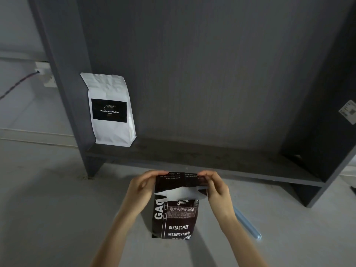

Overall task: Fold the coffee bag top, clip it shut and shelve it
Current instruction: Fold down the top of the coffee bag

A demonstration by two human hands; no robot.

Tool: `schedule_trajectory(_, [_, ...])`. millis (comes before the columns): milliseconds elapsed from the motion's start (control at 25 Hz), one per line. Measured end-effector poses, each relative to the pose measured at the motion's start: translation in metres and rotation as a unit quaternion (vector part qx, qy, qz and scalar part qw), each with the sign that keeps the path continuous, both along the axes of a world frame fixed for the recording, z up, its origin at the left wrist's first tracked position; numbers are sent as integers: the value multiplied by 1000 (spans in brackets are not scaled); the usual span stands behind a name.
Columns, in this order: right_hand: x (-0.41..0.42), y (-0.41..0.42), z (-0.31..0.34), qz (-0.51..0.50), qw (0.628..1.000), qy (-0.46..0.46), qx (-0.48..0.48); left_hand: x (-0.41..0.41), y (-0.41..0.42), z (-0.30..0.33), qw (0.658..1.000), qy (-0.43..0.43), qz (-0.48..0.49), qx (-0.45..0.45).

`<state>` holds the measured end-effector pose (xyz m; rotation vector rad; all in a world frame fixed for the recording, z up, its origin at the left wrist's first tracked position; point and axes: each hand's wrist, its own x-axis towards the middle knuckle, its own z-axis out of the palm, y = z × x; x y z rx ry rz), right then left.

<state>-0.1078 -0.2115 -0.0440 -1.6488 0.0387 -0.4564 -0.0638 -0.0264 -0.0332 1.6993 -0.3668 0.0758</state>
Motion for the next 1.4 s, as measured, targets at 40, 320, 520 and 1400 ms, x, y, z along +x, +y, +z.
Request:
schedule_trajectory(40, [0,-1,1,8,1000,6,10,1,1,-1,1000,13,-8,-7])
schedule_trajectory(320, [-1,2,-6,54,998,26,2,-4,2,-9,997,26,-73,11])
schedule_trajectory(520, [2,0,-18,41,998,42,17,-5,1,-14,997,43,-67,-6])
schedule_trajectory(1400, [-8,-21,-21,-73,996,39,-21,-8,-23,-35,996,66,12,-57])
